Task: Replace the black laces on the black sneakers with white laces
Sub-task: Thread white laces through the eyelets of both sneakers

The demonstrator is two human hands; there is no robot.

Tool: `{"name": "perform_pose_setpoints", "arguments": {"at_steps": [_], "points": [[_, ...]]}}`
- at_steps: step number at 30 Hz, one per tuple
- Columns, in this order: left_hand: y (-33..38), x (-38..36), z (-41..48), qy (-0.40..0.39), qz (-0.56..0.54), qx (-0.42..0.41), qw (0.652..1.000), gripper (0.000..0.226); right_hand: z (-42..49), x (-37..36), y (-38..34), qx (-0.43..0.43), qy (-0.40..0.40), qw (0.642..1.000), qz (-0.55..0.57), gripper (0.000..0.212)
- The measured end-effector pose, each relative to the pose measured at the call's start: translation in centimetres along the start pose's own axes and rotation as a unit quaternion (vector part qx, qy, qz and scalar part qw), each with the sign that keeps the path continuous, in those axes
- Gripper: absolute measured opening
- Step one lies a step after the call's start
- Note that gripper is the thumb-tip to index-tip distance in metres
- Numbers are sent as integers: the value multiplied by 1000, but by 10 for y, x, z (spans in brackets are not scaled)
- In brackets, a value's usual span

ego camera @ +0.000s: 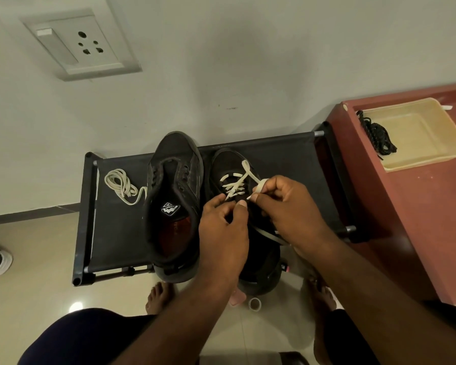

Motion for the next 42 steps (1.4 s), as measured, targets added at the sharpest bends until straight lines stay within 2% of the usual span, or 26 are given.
{"name": "perform_pose_setpoints", "arguments": {"at_steps": [5, 10, 17, 22, 27, 30, 34, 38, 42], "points": [[-3, 0, 3, -11, 29, -2, 1000, 22, 1, 12, 5, -33, 46, 998, 40, 3], [-4, -4, 5, -23, 51, -12, 998, 31, 1, 9, 3, -29, 41, 998, 26, 4], [-2, -3, 7, -28, 87, -23, 996, 31, 2, 8, 3, -23, 37, 999, 23, 4], [0, -3, 7, -32, 91, -30, 995, 30, 1, 3, -3, 13, 26, 1000, -8, 2], [9, -10, 1, -40, 153, -95, 983, 30, 1, -1, -9, 58, 25, 995, -78, 3], [13, -13, -3, -41, 206, -128, 969, 32, 2, -3, -9, 56, 5, 995, -87, 3], [15, -17, -4, -51, 263, -168, 949, 36, 3, -4, -10, 59, -19, 991, -122, 14], [16, -15, 1, -37, 283, -176, 942, 33, 3, -9, -10, 75, -37, 980, -182, 13], [18, -8, 8, -5, 281, -182, 942, 25, -4, -17, -18, 77, -119, 965, -222, 17]]}}
Point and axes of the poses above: each hand's wrist, its own z-axis towards the middle knuckle, its own x-axis out of the back of the hand, y = z × x, the point moved 10 cm from there along z, towards the middle knuckle, and after that the axes turned 1 degree about y, right-handed, at the moved point
